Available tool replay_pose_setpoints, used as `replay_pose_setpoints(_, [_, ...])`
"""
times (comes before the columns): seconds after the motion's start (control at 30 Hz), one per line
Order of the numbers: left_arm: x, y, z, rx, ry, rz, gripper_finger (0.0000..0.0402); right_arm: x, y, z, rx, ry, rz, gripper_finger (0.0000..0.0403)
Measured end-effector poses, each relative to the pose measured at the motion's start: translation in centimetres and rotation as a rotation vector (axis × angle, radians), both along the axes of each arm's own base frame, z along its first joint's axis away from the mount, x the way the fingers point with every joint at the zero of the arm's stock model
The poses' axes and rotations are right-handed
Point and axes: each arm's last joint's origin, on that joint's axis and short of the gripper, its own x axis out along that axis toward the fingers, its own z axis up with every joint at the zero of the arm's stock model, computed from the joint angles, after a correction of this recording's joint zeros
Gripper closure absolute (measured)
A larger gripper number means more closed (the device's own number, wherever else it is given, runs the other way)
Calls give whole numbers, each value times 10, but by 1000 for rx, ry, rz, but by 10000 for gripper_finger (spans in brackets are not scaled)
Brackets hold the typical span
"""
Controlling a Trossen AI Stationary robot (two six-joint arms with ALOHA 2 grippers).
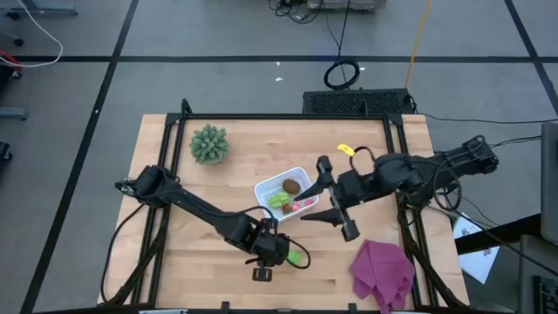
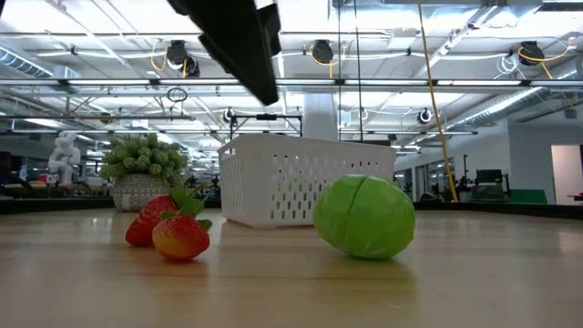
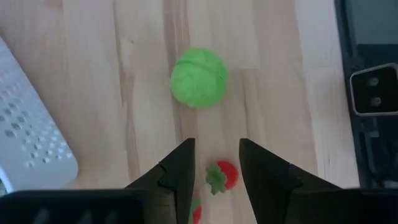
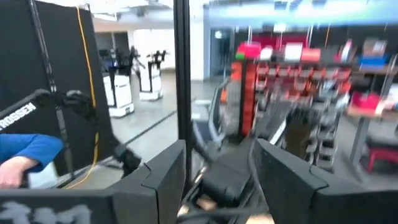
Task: Pick and placing Produce into tupperware
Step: Put the cabbage into the white bin
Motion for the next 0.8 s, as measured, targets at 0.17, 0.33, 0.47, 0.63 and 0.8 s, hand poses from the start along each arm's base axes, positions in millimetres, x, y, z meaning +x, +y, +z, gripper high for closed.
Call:
replay_pose_setpoints(0.17, [4,0,2,-3,-50,-33,273,-19,-7,22,-15,-151,-15,223])
replay_pose_setpoints(0.33, [6,4,2,0,-55,-42,248,-31,-11,31,-10,-187,-15,223])
replay_pose_setpoints(0.47, [11,11,3,-10,-64,-22,209,-33,-12,33,-6,-192,-15,223])
replay_pose_setpoints(0.63, [22,12,-9,-46,-78,-18,154,-32,-11,31,-11,-178,-11,223])
replay_pose_setpoints(0.8, [29,10,-29,-96,-34,-40,107,-32,-11,30,-15,-166,-8,223])
